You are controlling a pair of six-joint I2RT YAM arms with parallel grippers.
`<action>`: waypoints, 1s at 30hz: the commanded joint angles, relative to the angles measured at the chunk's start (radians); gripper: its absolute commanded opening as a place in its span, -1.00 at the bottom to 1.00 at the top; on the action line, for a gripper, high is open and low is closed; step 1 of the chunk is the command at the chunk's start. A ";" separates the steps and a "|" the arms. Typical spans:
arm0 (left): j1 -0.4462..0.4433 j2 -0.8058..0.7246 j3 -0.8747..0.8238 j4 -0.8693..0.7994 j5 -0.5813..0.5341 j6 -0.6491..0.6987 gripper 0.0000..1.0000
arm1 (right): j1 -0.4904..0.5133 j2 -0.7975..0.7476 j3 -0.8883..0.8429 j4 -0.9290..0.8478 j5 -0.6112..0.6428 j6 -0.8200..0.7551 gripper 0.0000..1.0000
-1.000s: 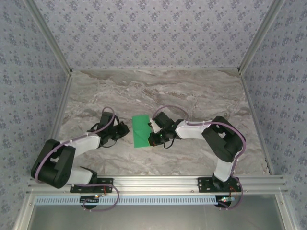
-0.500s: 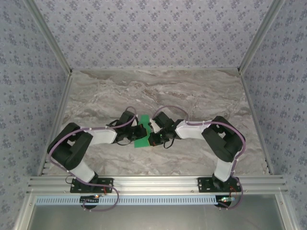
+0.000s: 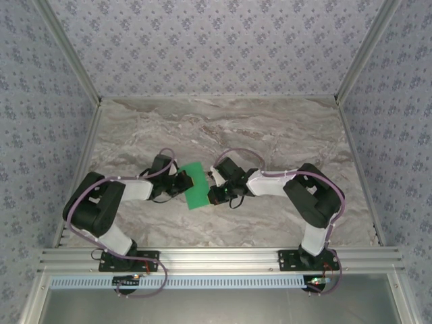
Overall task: Fold a paper plane with a square sheet of paper (pick it up from the middle)
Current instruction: Fold the triangle a second time at the center of the table.
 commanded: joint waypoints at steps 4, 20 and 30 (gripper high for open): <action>0.127 -0.045 -0.073 -0.088 -0.204 0.063 -0.92 | 0.003 0.063 -0.069 -0.212 0.076 0.007 -1.00; 0.063 -0.401 -0.075 -0.202 -0.122 0.029 -0.41 | -0.045 -0.070 0.045 -0.074 -0.001 0.121 -0.65; -0.014 -0.443 -0.116 -0.172 -0.078 -0.075 0.02 | -0.148 0.011 0.127 -0.071 -0.089 0.013 -0.12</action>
